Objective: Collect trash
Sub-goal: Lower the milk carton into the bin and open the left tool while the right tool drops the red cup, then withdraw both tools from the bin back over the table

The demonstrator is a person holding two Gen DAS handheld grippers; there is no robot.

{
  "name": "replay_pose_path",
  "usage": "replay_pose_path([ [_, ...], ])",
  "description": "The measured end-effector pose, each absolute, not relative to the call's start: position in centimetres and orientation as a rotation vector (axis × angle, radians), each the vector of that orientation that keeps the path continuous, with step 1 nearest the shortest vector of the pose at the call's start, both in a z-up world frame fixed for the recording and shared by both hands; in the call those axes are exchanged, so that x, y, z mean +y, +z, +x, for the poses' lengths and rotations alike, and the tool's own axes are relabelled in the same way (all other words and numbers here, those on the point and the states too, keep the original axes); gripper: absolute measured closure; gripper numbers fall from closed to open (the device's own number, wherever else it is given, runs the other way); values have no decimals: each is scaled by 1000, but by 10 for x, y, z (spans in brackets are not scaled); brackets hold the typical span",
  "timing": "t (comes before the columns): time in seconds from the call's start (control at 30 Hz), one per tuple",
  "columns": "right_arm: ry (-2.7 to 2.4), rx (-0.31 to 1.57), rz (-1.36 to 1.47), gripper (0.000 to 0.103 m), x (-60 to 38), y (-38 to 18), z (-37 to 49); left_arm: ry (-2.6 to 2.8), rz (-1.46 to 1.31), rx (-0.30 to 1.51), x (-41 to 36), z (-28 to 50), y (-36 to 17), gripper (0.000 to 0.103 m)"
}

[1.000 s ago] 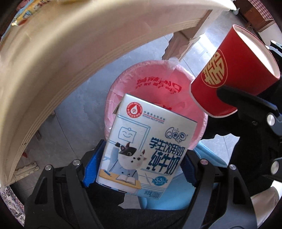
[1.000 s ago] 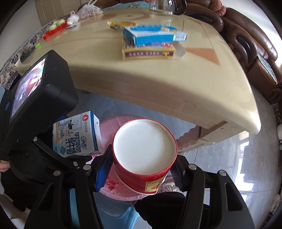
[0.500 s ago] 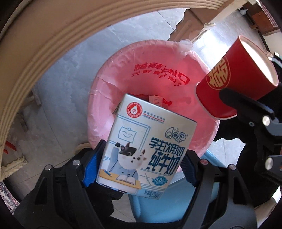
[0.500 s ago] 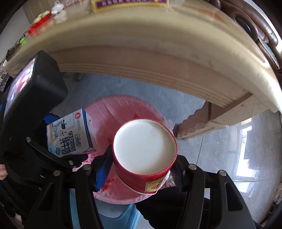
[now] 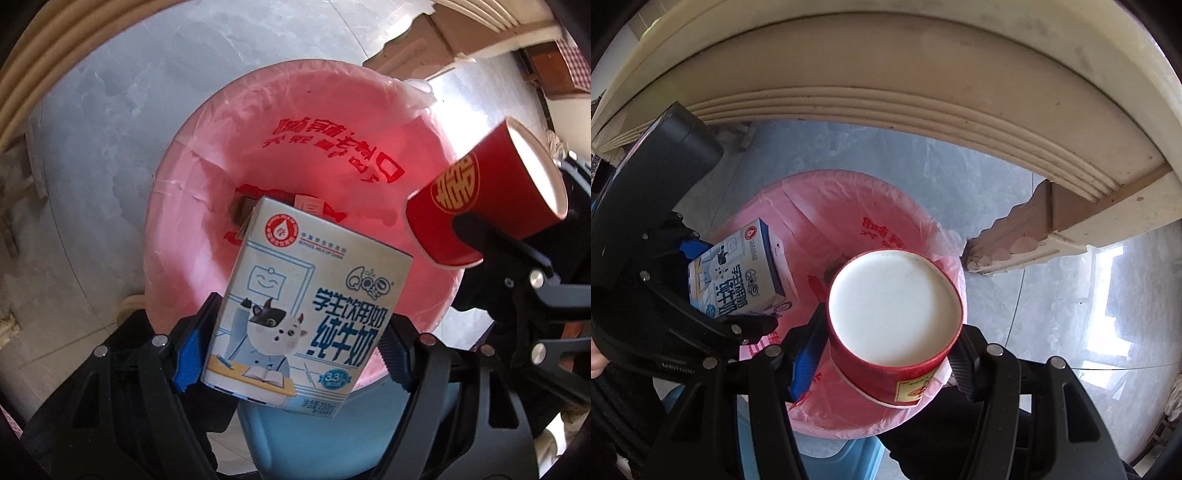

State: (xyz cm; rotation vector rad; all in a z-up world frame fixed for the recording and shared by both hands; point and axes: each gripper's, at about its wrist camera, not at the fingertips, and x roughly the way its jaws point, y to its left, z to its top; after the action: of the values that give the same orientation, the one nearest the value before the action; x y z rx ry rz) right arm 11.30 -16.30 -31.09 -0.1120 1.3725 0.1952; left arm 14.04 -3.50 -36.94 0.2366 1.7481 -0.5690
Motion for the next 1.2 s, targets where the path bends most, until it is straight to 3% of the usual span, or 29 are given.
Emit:
replay_pose_path([
  [0.63, 208, 1379, -131, 43, -157, -317, 112, -529, 183, 1799, -25, 147, -378, 27],
  [0.73, 211, 1383, -132, 33, -156, -317, 112, -525, 200, 1811, -27, 146, -380, 23],
  [0.9, 211, 1383, -145, 32, -155, -317, 111, -524, 214, 1790, -28, 147, -376, 18],
  [1.2, 214, 1388, -138, 32, -157, -319, 111, -514, 211, 1795, -26, 146, -374, 17],
])
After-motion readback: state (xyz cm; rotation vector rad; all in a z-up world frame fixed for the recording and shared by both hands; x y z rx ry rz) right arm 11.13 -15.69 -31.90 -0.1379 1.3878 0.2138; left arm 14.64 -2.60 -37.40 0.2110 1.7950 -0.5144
